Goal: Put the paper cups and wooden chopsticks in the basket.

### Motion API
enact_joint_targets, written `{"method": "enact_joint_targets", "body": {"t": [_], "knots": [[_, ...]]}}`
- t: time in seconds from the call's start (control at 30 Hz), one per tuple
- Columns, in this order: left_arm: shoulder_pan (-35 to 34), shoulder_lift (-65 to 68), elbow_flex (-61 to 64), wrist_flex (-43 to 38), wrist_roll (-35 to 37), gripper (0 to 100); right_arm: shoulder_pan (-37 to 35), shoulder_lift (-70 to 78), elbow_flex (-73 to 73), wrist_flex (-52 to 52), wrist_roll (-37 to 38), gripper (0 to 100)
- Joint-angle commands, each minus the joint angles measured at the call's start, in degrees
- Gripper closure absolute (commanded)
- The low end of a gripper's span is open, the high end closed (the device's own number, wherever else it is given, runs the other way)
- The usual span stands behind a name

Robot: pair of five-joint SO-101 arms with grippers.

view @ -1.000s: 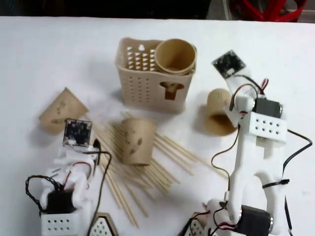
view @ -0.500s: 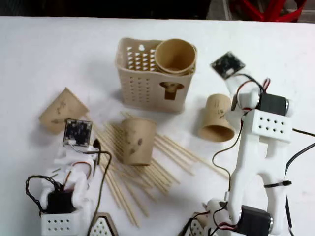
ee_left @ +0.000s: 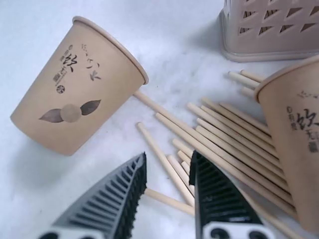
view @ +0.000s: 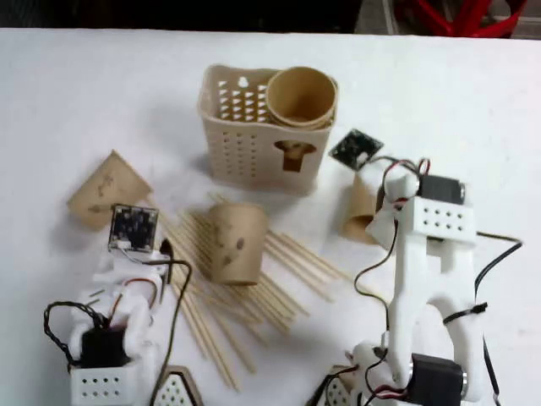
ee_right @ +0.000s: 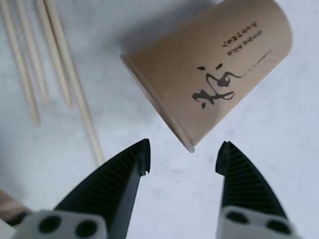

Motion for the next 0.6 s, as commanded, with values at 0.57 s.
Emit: {"method": "enact_joint_targets", "body": {"t": [0.57], "knots": [[-0.48, 0.48, -0.53, -1.85, -0.62, 84, 4.97, -2.42, 4.04, -22.99, -9.93, 97.8]]}}
